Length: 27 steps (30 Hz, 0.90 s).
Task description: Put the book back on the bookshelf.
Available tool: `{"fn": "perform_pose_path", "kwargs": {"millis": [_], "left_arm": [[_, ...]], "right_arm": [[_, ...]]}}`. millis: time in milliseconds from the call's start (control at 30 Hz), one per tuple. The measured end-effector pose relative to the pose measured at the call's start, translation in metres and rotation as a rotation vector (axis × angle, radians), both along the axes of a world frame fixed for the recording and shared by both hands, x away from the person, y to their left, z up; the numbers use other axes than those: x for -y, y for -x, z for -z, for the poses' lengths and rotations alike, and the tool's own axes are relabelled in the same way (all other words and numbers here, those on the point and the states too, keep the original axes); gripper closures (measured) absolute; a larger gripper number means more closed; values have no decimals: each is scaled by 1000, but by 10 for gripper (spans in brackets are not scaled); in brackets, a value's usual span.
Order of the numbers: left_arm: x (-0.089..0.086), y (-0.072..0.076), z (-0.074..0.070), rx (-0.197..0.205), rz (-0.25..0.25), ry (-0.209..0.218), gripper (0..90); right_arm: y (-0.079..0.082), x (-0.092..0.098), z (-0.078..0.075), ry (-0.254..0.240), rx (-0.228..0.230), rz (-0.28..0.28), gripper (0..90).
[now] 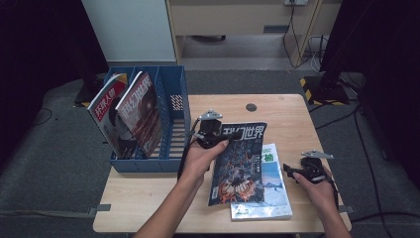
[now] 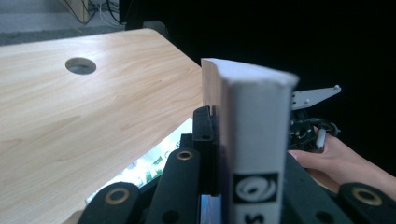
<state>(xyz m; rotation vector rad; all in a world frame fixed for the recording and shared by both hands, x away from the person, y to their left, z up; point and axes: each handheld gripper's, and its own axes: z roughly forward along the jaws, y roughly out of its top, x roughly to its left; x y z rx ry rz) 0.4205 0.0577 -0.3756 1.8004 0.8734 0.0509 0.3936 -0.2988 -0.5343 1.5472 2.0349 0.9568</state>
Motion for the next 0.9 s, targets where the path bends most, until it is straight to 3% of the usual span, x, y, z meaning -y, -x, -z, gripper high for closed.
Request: {"fn": "perform_pose_path", "kwargs": {"millis": [300,733,900], "left_arm": [[-10,2,-16,40,-10,15,820],[-30,6,-43,87,-48,79,820],[-38,6,-46,97,-73,76,820]], "right_arm": [[1,-2,3,39,30,-7,193],[1,-5,3,62,27,-19,176],[1,-6,3,63,23,-14,173]]}}
